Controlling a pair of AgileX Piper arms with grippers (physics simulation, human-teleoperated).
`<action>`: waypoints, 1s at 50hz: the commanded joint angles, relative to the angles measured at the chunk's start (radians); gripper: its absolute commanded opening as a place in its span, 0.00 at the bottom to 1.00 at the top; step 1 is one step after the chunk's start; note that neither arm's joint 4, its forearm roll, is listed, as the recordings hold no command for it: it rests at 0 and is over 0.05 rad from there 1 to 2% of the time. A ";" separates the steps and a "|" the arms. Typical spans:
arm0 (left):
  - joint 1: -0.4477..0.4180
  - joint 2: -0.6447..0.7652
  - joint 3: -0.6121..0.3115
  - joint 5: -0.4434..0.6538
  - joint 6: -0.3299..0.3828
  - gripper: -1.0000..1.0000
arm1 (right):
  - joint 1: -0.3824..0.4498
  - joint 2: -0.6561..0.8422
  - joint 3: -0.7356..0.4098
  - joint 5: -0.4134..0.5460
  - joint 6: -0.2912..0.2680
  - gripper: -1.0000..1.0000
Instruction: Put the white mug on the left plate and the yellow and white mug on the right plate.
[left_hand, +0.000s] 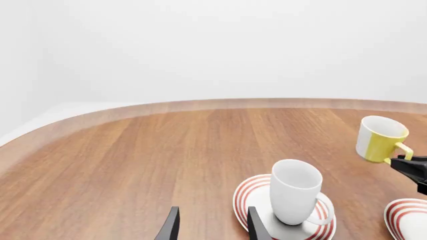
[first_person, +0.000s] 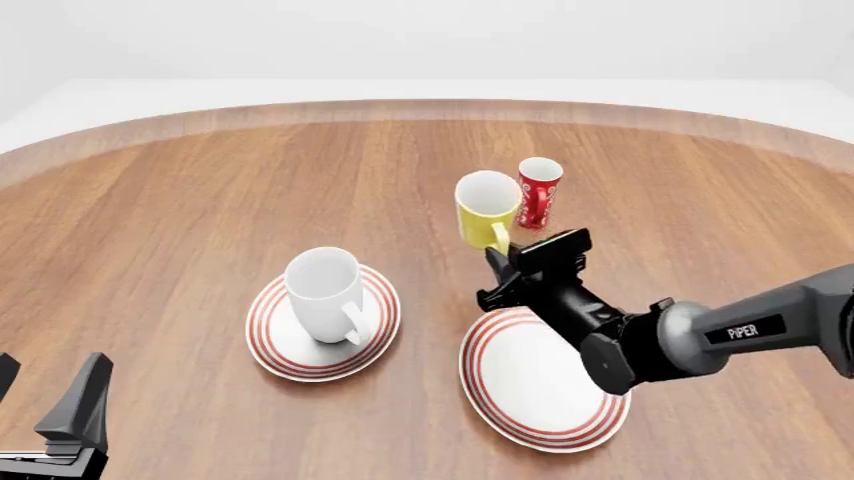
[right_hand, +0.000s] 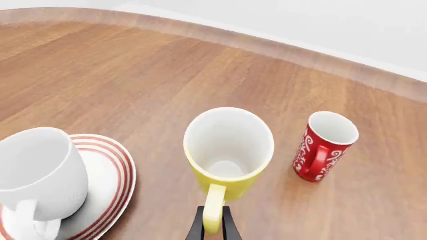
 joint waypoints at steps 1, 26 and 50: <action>0.000 0.000 0.000 0.000 0.000 1.00 | 0.001 -0.092 0.118 -0.043 -0.013 0.00; 0.000 0.000 0.000 0.000 0.000 1.00 | -0.022 -0.298 0.384 -0.128 -0.020 0.00; 0.000 0.000 0.000 0.000 0.000 1.00 | -0.048 -0.563 0.600 -0.087 -0.036 0.00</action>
